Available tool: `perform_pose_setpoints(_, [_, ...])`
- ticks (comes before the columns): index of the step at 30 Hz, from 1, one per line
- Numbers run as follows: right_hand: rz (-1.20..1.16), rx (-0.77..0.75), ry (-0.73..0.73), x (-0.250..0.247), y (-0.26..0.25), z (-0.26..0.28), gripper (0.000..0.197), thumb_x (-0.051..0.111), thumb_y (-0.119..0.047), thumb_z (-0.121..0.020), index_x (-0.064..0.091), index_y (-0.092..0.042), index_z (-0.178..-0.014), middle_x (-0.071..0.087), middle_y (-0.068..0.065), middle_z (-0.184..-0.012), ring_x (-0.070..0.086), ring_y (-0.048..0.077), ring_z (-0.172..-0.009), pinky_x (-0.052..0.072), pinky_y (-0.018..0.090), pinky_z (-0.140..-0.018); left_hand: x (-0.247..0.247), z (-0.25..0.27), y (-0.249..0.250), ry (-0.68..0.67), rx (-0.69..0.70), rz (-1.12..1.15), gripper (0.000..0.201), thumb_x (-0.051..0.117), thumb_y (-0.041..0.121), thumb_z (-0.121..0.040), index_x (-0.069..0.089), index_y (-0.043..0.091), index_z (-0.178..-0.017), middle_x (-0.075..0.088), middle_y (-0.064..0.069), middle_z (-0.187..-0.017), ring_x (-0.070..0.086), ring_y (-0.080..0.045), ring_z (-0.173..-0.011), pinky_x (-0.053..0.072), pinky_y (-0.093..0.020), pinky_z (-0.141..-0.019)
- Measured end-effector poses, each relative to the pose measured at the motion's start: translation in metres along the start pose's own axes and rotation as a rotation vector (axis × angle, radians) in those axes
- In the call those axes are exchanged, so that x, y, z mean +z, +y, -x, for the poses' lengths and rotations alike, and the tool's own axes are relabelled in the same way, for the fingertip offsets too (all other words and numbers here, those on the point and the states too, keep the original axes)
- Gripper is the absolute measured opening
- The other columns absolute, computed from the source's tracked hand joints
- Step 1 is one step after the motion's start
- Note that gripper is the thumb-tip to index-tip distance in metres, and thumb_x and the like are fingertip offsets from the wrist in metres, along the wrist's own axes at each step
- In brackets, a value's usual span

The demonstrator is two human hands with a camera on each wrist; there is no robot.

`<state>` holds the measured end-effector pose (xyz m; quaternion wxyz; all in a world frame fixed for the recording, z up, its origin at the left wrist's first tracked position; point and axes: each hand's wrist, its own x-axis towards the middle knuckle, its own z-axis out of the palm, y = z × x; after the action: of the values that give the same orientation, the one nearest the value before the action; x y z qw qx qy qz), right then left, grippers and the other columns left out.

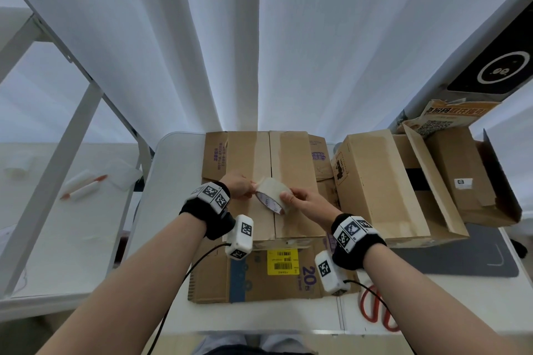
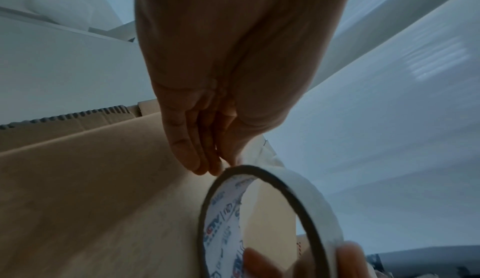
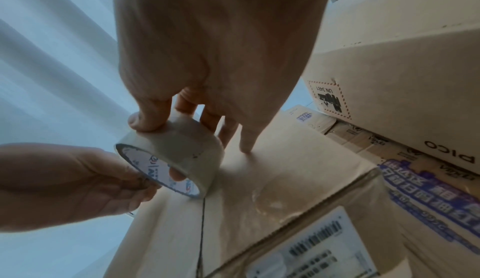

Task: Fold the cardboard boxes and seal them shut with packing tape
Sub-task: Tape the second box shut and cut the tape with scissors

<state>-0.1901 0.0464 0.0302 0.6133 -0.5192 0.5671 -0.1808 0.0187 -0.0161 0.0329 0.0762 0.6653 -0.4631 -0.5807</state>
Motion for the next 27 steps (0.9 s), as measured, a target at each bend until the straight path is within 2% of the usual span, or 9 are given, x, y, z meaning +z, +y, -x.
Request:
perform_pose_setpoints(3, [0.024, -0.022, 0.006, 0.002, -0.005, -0.001, 0.038, 0.052, -0.04, -0.101, 0.063, -0.015, -0.126, 0.068, 0.005, -0.114, 0.06, 0.014, -0.103, 0.045, 0.023, -0.086, -0.006, 0.0, 0.005, 0.016, 0.037, -0.112, 0.012, 0.061, 0.006, -0.095, 0.069, 0.001, -0.088, 0.062, -0.005, -0.075, 0.06, -0.017, -0.076, 0.053, -0.023, -0.072])
perform_pose_setpoints(7, [-0.006, -0.039, 0.049, 0.005, 0.0, -0.001, 0.035, 0.053, -0.038, -0.1, 0.068, -0.012, -0.118, 0.07, 0.006, -0.103, 0.063, 0.016, -0.094, 0.047, 0.031, -0.091, -0.037, 0.004, 0.019, 0.105, 0.162, -0.192, 0.024, 0.062, 0.005, -0.093, 0.063, 0.011, -0.069, 0.059, -0.003, -0.067, 0.056, -0.015, -0.066, 0.049, -0.022, -0.061])
perform_pose_setpoints(9, [-0.02, -0.042, 0.069, 0.009, 0.0, -0.001, 0.036, 0.054, -0.037, -0.1, 0.069, -0.01, -0.117, 0.07, 0.006, -0.102, 0.062, 0.016, -0.093, 0.047, 0.03, -0.089, -0.048, 0.008, 0.027, 0.082, 0.227, -0.243, 0.017, 0.064, 0.007, -0.092, 0.066, 0.009, -0.075, 0.061, -0.001, -0.068, 0.054, -0.011, -0.063, 0.047, -0.023, -0.064])
perform_pose_setpoints(12, [-0.017, -0.029, 0.09, 0.014, -0.002, 0.0, 0.038, 0.054, -0.04, -0.099, 0.069, -0.01, -0.117, 0.07, 0.004, -0.105, 0.062, 0.016, -0.097, 0.046, 0.029, -0.088, -0.051, 0.009, 0.035, 0.126, 0.343, -0.371, 0.006, 0.064, 0.012, -0.092, 0.069, 0.01, -0.089, 0.06, 0.007, -0.072, 0.056, -0.013, -0.075, 0.047, -0.028, -0.079])
perform_pose_setpoints(16, [-0.046, 0.05, 0.108, 0.017, 0.0, 0.009, 0.046, 0.055, -0.049, -0.096, 0.067, -0.015, -0.125, 0.07, 0.001, -0.117, 0.062, 0.016, -0.109, 0.045, 0.028, -0.09, -0.047, 0.002, 0.038, 0.088, 0.432, -0.42, 0.004, 0.064, 0.014, -0.093, 0.065, 0.013, -0.09, 0.057, 0.011, -0.073, 0.052, -0.006, -0.072, 0.04, -0.022, -0.072])
perform_pose_setpoints(19, [-0.063, 0.041, 0.119, 0.02, -0.002, 0.009, 0.033, 0.057, -0.033, -0.098, 0.068, -0.012, -0.122, 0.07, 0.004, -0.116, 0.062, 0.014, -0.105, 0.045, 0.023, -0.083, -0.047, -0.007, 0.043, 0.084, 0.459, -0.381, 0.012, 0.071, 0.017, -0.09, 0.061, 0.016, -0.082, 0.059, 0.01, -0.076, 0.055, -0.009, -0.076, 0.045, -0.023, -0.073])
perform_pose_setpoints(21, [-0.038, 0.01, 0.125, 0.019, -0.002, 0.005, 0.024, 0.06, -0.021, -0.096, 0.069, -0.015, -0.118, 0.07, 0.003, -0.116, 0.062, 0.016, -0.11, 0.047, 0.026, -0.091, -0.049, -0.014, 0.052, 0.094, 0.46, -0.375, 0.015, 0.075, 0.019, -0.086, 0.062, 0.019, -0.081, 0.063, 0.008, -0.081, 0.06, -0.012, -0.084, 0.049, -0.028, -0.082])
perform_pose_setpoints(23, [-0.018, -0.03, 0.118, 0.016, -0.001, -0.002, 0.028, 0.065, -0.016, -0.093, 0.067, -0.018, -0.121, 0.07, 0.001, -0.119, 0.061, 0.017, -0.117, 0.045, 0.034, -0.104, -0.053, -0.023, 0.064, 0.099, 0.468, -0.396, 0.012, 0.078, 0.02, -0.084, 0.066, 0.018, -0.082, 0.066, 0.005, -0.084, 0.061, -0.013, -0.086, 0.049, -0.027, -0.082])
perform_pose_setpoints(27, [-0.025, -0.083, 0.122, 0.006, -0.004, -0.018, 0.038, 0.072, -0.022, -0.09, 0.066, -0.018, -0.127, 0.07, -0.004, -0.121, 0.06, 0.013, -0.119, 0.043, 0.031, -0.105, -0.061, -0.042, 0.091, 0.106, 0.511, -0.429, 0.013, 0.081, 0.019, -0.081, 0.072, 0.013, -0.089, 0.067, 0.004, -0.084, 0.06, -0.011, -0.085, 0.046, -0.023, -0.08])
